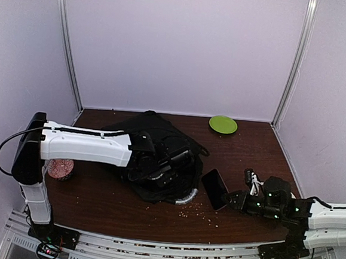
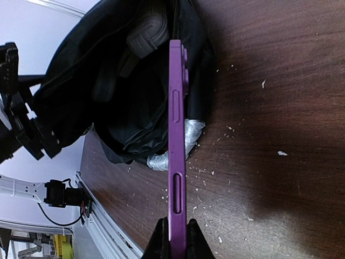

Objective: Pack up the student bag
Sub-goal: Place the personal item in the student bag.

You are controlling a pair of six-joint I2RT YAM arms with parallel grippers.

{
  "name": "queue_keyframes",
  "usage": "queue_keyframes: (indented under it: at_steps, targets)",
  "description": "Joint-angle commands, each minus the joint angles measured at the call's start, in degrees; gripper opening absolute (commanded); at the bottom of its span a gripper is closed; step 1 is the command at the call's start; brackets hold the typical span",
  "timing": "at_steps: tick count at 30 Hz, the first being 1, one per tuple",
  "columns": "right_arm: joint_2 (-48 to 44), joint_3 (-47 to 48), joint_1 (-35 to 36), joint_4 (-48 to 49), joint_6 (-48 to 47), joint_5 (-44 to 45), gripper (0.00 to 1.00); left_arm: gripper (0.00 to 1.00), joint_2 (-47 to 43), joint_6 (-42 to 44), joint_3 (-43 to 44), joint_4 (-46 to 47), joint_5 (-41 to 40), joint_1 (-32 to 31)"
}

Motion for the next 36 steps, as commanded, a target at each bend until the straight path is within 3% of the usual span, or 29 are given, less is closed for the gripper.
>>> queue_keyframes:
  at_steps: [1,7,9,13,21,36]
  targets:
    - [7.43,3.32,-0.11,14.03,2.85,-5.82,0.00,0.72,2.30,-1.20,3.44,-1.37,-1.41,2.62]
    - [19.41,7.33,0.85,27.13,6.66,-8.73,0.00,0.11,1.93,-1.94,5.54,-1.37,-0.57,2.84]
    - [22.28,8.55,1.38,30.48,7.96,-8.69,0.00,0.00,1.58,-2.68,6.41,-1.79,0.21,2.84]
    - [27.29,9.39,2.39,36.71,11.88,-6.32,0.00,0.00,0.68,-5.77,8.11,-2.56,3.60,2.75]
    - [36.85,9.38,3.13,40.22,23.25,6.50,0.00,0.00,0.13,-14.13,13.29,-2.37,16.17,2.66]
    - [60.53,16.29,3.43,55.56,31.45,15.39,0.00,0.00,-1.57,-15.96,15.37,1.20,32.31,1.96]
